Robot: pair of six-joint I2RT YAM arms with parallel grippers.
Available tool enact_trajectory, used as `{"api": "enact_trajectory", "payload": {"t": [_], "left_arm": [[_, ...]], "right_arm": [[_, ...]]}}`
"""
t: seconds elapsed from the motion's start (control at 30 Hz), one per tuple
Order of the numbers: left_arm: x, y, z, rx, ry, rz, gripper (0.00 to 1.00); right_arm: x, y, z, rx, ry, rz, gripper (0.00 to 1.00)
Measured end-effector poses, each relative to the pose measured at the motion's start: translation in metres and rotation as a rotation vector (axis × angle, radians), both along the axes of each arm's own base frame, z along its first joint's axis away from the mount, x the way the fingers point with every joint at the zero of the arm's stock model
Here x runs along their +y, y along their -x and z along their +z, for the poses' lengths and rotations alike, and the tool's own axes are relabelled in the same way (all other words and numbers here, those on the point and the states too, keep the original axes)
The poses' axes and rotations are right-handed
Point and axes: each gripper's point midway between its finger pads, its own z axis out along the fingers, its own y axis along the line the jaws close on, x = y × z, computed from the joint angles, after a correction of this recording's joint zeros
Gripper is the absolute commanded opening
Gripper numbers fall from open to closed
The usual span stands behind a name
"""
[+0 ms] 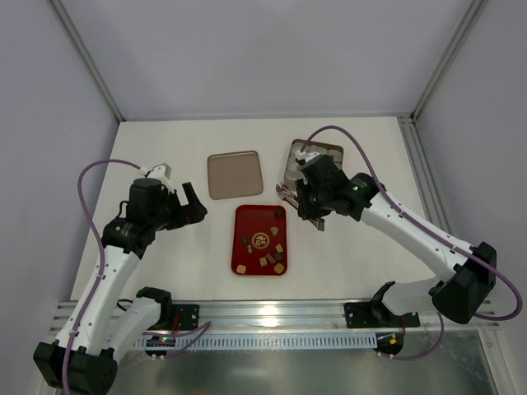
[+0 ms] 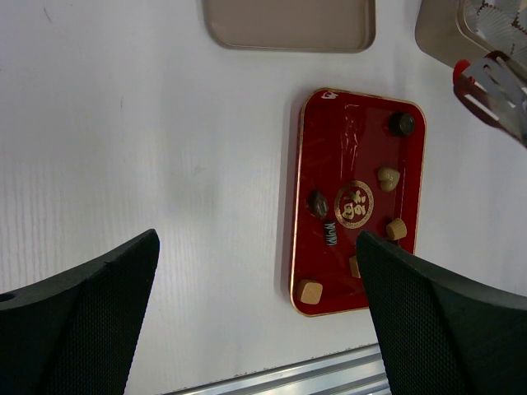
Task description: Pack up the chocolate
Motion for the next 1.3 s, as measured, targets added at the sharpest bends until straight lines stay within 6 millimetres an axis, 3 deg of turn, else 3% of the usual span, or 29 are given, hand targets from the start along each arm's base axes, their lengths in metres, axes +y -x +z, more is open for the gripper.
{"api": "enact_trajectory", "payload": {"t": [0.3,0.5,0.7,0.9,1.3], "left_arm": [[0.0,0.0,-0.002,0.007,-0.002,0.0,1.0],[0.0,-0.001,-0.003,0.011,-0.003,0.0,1.0],[0.0,-0.001,-0.003,0.014,-0.004,0.0,1.0],[0.0,-0.001,-0.004,0.015,-0.004,0.0,1.0],[0.0,-0.001,-0.004,0.015,-0.005,0.0,1.0]], "right_arm": [[-0.043,-0.042,0.012,-0.032,-0.008,-0.117,0.32],[-0.058,-0.068,0.018,-0.046,-0.021,-0.163,0.32],[-0.056,-0.086,0.003,-0.011,-0.011,-0.159,0.32],[-0.051,-0.09,-0.014,0.035,-0.005,-0.145,0.32],[-0.048,-0.1,-0.027,0.051,-0.006,-0.139,0.31]]}}
